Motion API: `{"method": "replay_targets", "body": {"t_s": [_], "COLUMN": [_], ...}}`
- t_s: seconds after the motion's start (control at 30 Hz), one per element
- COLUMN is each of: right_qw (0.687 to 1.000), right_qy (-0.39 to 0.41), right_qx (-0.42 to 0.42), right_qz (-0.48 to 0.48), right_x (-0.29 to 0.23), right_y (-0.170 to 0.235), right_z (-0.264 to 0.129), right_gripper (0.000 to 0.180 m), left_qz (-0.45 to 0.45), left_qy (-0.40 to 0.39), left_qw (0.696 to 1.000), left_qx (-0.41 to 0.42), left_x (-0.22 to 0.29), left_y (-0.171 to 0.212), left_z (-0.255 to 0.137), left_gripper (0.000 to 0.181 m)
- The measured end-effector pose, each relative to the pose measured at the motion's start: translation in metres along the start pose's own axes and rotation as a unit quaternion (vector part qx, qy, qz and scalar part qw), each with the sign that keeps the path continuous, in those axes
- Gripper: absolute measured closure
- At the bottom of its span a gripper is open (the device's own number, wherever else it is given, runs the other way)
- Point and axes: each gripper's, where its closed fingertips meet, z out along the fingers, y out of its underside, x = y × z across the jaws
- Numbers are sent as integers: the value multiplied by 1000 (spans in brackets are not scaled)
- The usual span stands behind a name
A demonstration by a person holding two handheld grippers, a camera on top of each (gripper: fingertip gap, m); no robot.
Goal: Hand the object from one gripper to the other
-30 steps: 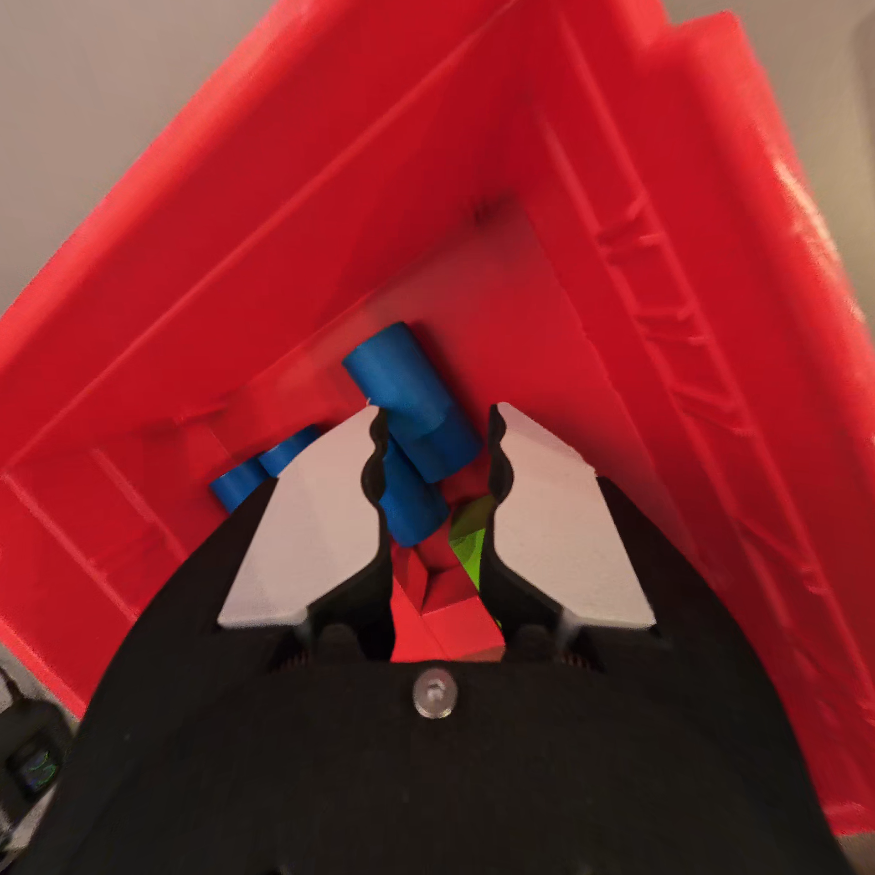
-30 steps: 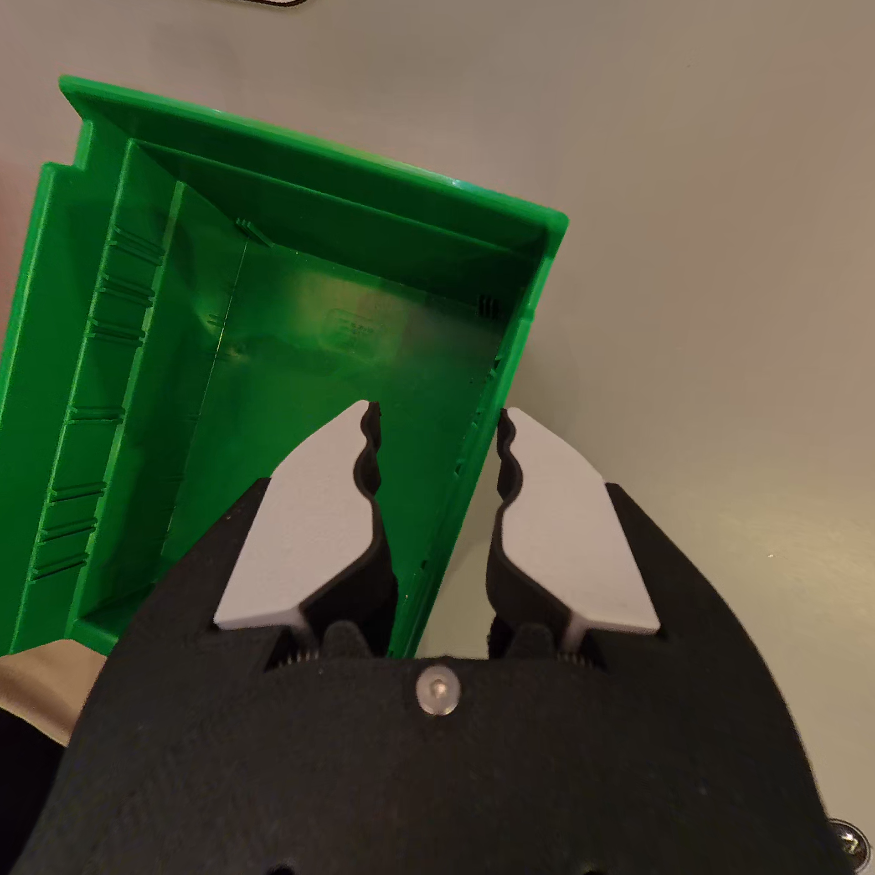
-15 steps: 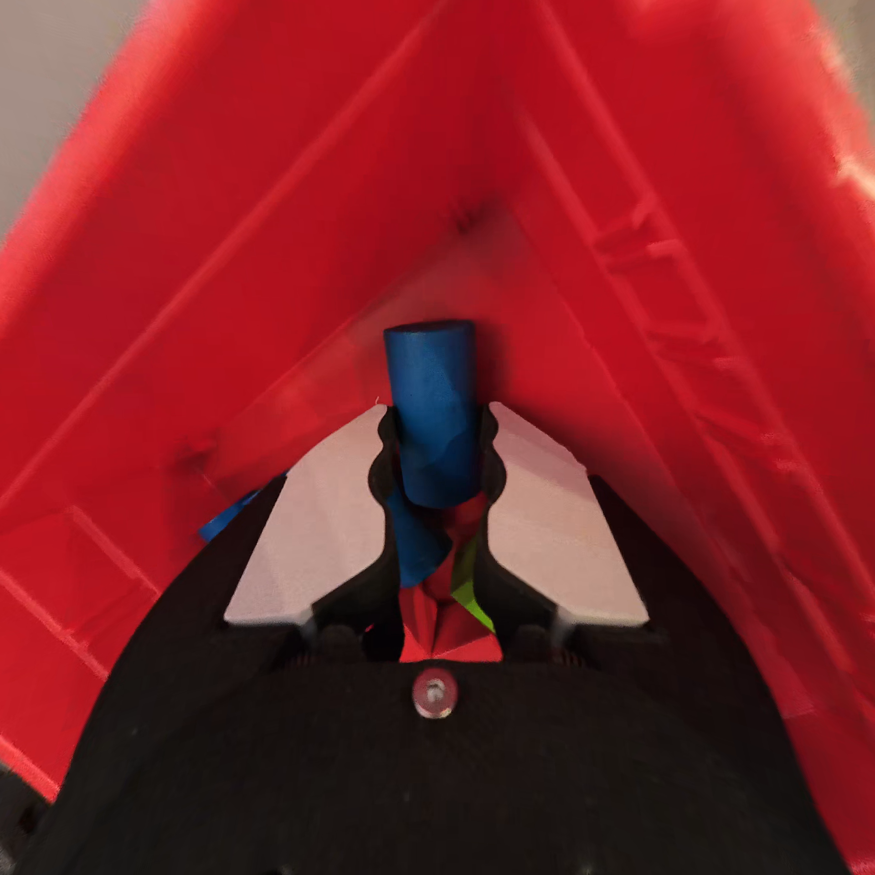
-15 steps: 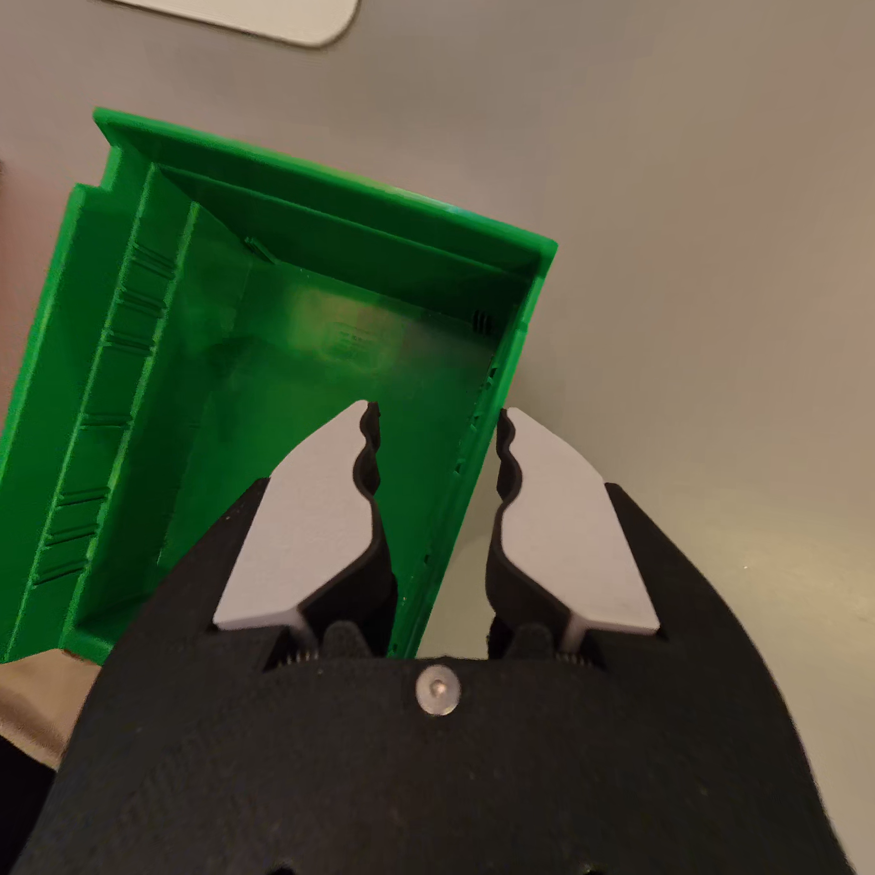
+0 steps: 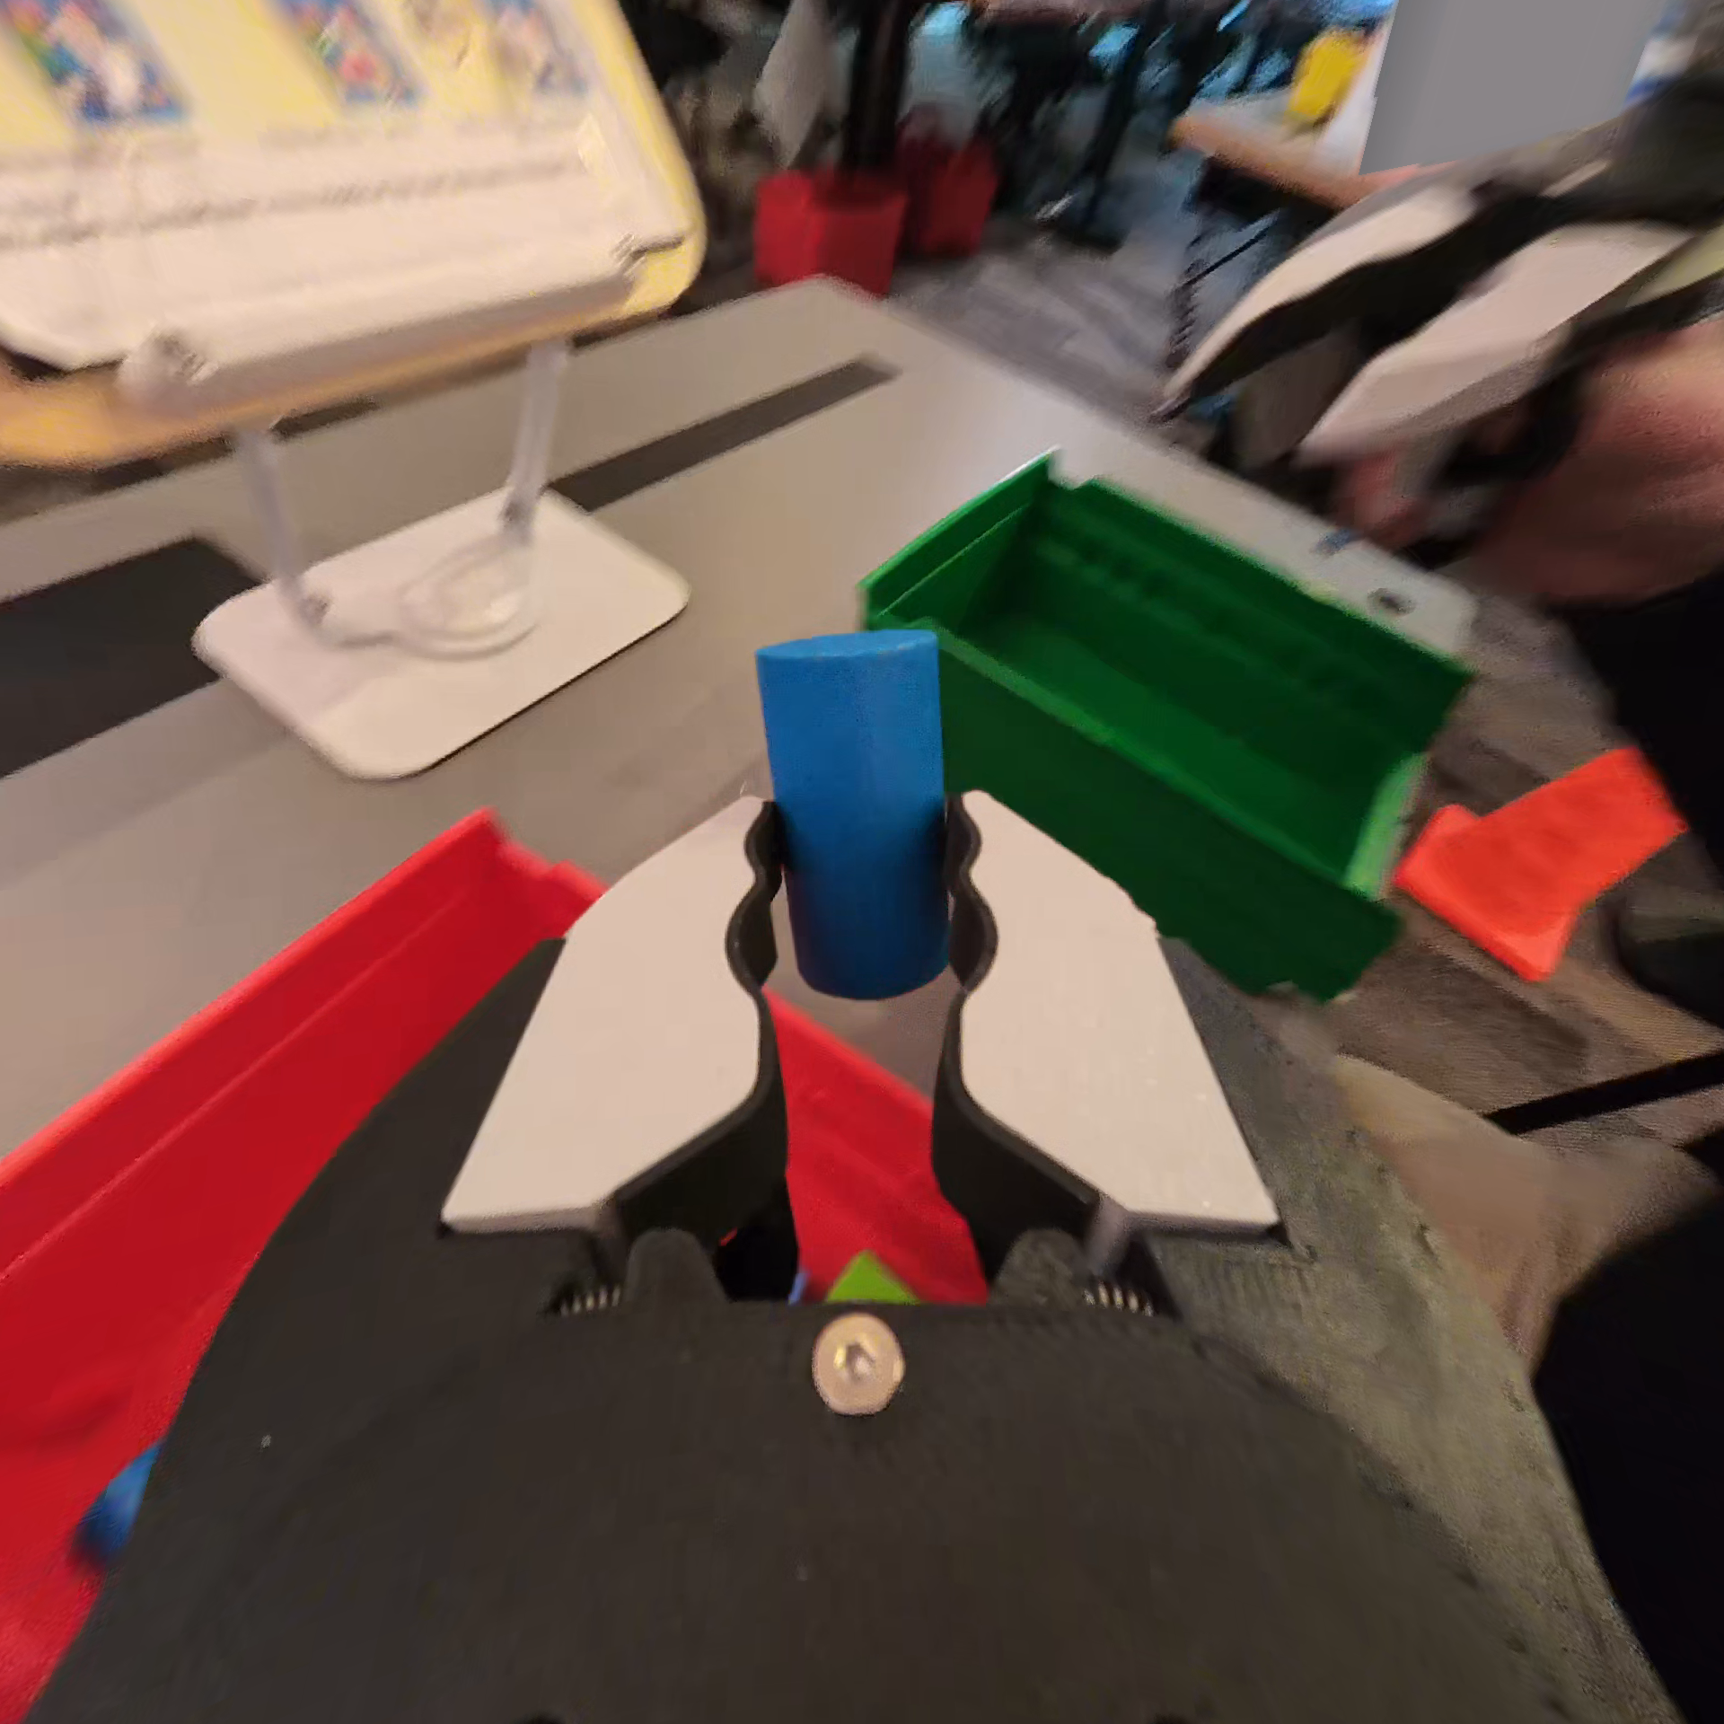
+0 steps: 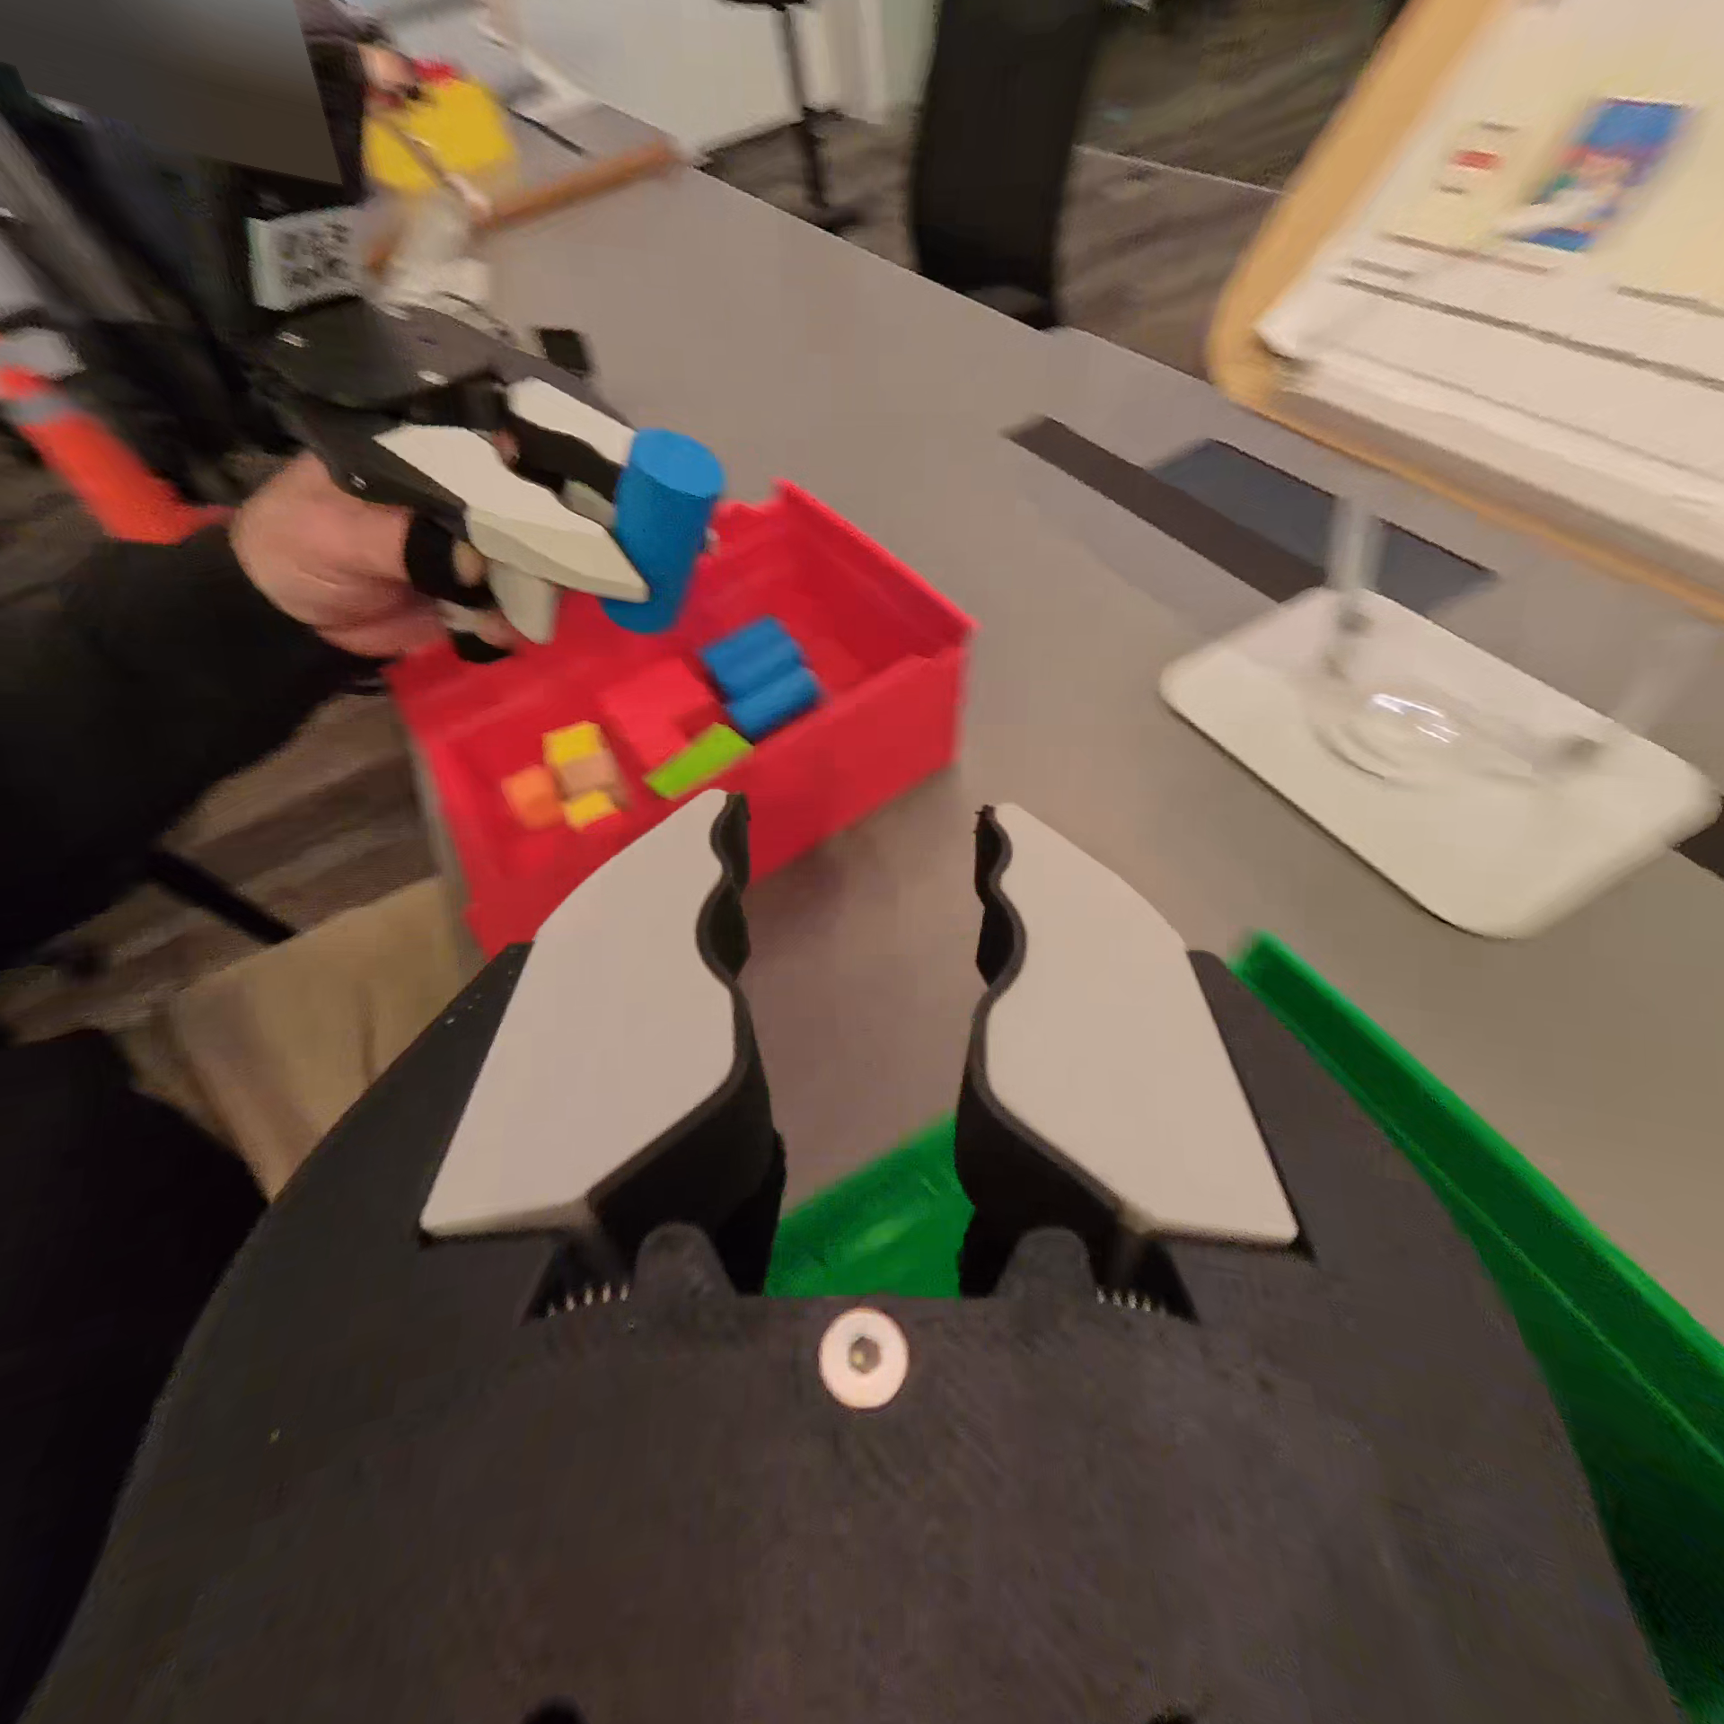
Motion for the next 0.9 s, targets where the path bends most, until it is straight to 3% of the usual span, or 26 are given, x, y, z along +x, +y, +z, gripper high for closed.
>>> {"method": "replay_targets", "body": {"t_s": [0.03, 0.13, 0.23, 0.5, 0.7, 0.77, 0.83, 0.9], "right_qw": [999, 994, 994, 986, 986, 991, 996, 999], "right_qy": [-32, -102, -107, -161, -162, -132, -80, 0], "right_qx": [11, 31, 16, 3, -21, -20, -17, -26], "right_qz": [1, -6, -31, -32, -23, -32, -37, -37], "right_x": [-16, -55, -68, -88, -84, -71, -46, -7], "right_y": [-2, -6, 2, 8, 14, 11, 8, 11], "right_z": [13, 42, 57, 60, 56, 49, 36, 18], "right_gripper": [131, 127, 126, 145, 146, 146, 147, 146], "left_qz": [4, 25, 55, 99, 92, 88, 81, 91], "left_qy": [27, 69, 87, 118, 122, 104, 51, 24], "left_qw": [999, 997, 995, 988, 988, 991, 995, 995], "left_qx": [21, 38, 20, -13, -7, 2, -6, -14], "left_x": [16, 51, 73, 97, 100, 97, 79, 66], "left_y": [-6, -8, 1, 17, 20, 15, 10, 6], "left_z": [-1, 3, 12, 22, 28, 29, 28, 19], "left_gripper": [147, 147, 147, 147, 147, 148, 129, 129]}}
